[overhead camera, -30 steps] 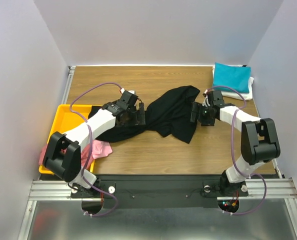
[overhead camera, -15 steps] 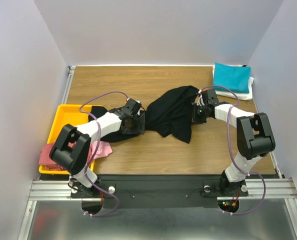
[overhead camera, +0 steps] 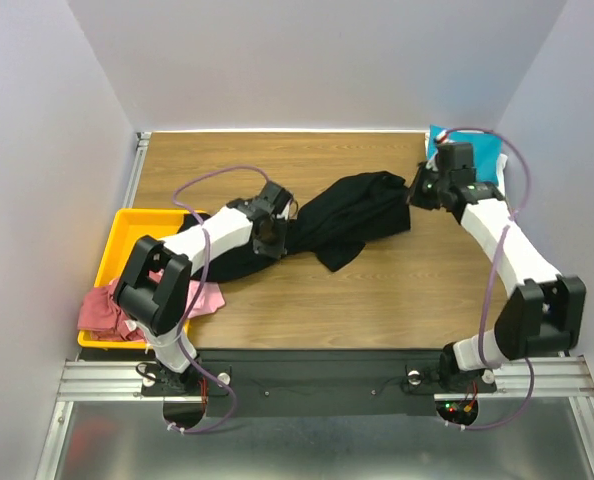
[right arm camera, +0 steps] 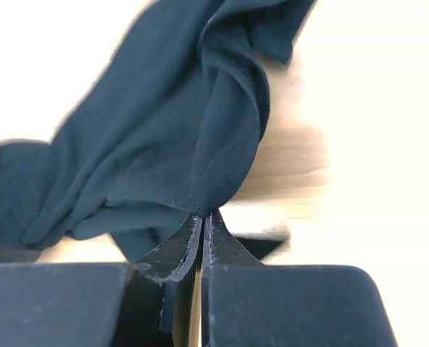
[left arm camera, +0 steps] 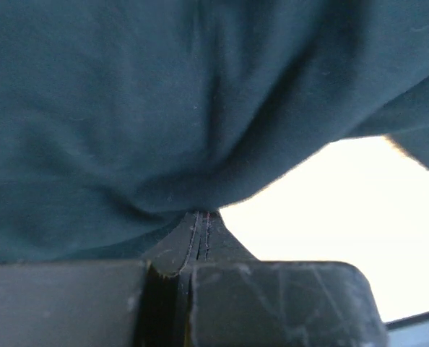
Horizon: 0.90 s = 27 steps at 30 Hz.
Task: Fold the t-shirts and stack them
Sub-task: Flatten the tshirt out
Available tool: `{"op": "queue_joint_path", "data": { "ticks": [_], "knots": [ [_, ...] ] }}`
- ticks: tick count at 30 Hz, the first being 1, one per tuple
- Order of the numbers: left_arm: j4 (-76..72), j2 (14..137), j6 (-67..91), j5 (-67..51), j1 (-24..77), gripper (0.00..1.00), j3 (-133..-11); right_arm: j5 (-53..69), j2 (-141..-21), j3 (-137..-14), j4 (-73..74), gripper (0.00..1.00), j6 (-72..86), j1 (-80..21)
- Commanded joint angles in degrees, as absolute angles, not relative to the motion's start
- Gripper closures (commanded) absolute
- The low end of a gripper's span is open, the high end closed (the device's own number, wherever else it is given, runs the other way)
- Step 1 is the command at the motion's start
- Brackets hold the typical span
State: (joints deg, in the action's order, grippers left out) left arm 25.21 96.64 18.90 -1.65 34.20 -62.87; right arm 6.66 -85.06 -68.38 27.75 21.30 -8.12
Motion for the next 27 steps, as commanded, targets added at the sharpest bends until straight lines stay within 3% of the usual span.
{"op": "queue_joint_path", "data": {
  "ticks": [1, 9, 15, 18, 19, 22, 24, 27],
  "knots": [
    [35.12, 90.62, 16.53, -0.44, 34.54, 1.0, -78.25, -5.33, -77.28, -74.78, 34.53, 1.0, 21.1, -6.94],
    [50.87, 92.1, 15.03, -2.89, 34.54, 1.0, -109.64, -21.95, -65.58, -82.17, 40.43, 1.0, 20.04, -6.86],
    [53.35, 97.2, 10.56, -8.53, 32.09, 1.0, -117.25, -28.82, -62.58, -83.85, 40.6, 1.0, 19.51, -6.86],
    [51.42, 100.36, 9.23, -5.9, 27.36, 0.85, -114.44, -28.83, -64.33, -82.45, 40.52, 1.0, 20.39, -6.77],
    [51.07, 101.42, 9.49, -4.15, 25.94, 0.65, -114.43, -28.48, -64.86, -80.7, 40.43, 1.0, 21.17, -6.85],
    [50.36, 104.76, 11.5, 2.17, 23.04, 0.28, -116.26, -26.03, -67.75, -77.1, 40.25, 1.0, 23.29, -6.86],
    [49.84, 105.38, 12.39, 4.31, 23.03, 0.17, -117.24, -24.18, -68.81, -75.25, 40.08, 1.0, 24.43, -6.86],
    [45.98, 102.49, 14.24, 1.86, 25.22, 0.14, -113.22, -21.63, -70.48, -71.73, 39.73, 1.0, 26.1, -6.86]
  ]
}}
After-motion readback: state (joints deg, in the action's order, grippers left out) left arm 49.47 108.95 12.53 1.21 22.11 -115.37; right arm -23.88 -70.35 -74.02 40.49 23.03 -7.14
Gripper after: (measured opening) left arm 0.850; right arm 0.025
